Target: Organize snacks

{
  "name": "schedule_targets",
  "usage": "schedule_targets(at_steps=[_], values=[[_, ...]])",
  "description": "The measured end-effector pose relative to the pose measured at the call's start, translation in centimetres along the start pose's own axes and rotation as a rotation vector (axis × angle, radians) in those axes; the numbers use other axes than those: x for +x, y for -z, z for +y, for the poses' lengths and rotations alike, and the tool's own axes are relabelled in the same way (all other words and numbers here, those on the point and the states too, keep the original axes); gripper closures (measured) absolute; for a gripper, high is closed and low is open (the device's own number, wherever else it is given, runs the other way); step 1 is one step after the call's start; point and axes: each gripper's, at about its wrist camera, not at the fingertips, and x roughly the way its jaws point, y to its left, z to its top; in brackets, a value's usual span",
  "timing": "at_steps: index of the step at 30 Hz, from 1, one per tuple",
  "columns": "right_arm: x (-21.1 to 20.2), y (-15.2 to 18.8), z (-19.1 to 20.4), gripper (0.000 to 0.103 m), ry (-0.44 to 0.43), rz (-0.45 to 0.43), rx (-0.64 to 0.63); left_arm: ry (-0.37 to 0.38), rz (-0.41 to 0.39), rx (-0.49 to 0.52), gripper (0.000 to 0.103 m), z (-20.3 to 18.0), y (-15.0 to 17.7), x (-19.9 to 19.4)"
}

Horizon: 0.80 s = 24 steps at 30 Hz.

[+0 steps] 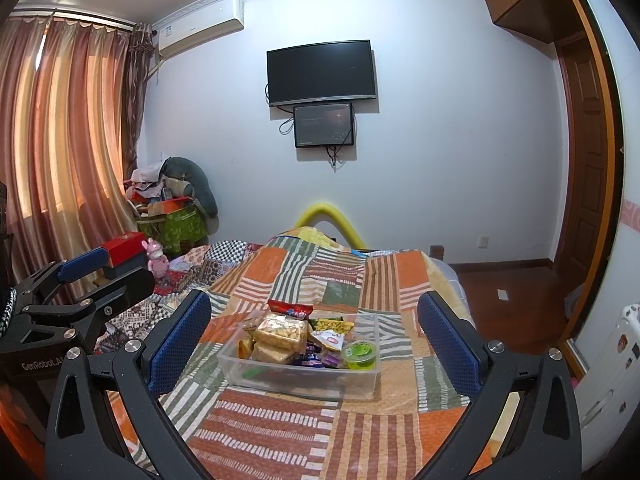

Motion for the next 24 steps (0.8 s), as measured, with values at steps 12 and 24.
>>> schedule_targets(at_steps=[12,24], values=[[-0.02,-0.20,-0.14,0.000,0.001,0.005,-0.001,0.014,0.002,0.001,0.000,0.15,0.05,-0.22],[0.02,-0.05,-0.17,0.000,0.001,0.010,0.004,0.032,0.019,0.001,0.000,0.42,0.06,-0.01]])
